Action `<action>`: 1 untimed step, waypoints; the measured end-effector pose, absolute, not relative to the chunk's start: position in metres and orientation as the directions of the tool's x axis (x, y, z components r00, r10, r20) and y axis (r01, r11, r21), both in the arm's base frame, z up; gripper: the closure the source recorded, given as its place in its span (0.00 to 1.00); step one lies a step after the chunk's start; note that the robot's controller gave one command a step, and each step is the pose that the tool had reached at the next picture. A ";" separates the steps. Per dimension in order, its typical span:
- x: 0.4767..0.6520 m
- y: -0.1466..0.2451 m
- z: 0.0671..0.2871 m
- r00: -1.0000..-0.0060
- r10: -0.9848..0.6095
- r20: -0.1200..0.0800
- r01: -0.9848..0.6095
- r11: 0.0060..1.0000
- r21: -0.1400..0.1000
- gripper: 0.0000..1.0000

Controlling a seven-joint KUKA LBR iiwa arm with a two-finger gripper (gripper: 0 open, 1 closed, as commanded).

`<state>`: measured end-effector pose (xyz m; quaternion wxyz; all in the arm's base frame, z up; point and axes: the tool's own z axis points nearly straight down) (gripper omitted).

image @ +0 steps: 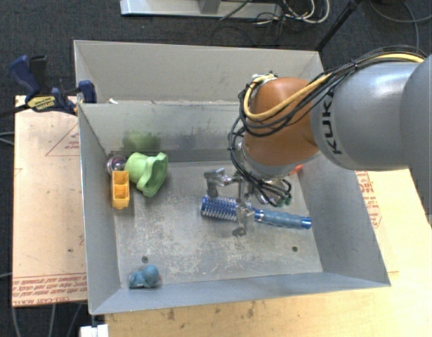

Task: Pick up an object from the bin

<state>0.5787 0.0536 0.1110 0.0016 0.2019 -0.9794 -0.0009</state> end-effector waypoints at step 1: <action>0.600 0.050 0.068 -0.883 -0.470 -0.001 -0.470 0.883 0.001 0.00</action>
Offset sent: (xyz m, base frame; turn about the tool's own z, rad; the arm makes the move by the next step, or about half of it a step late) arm 0.0212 -0.0039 -0.0410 -0.0853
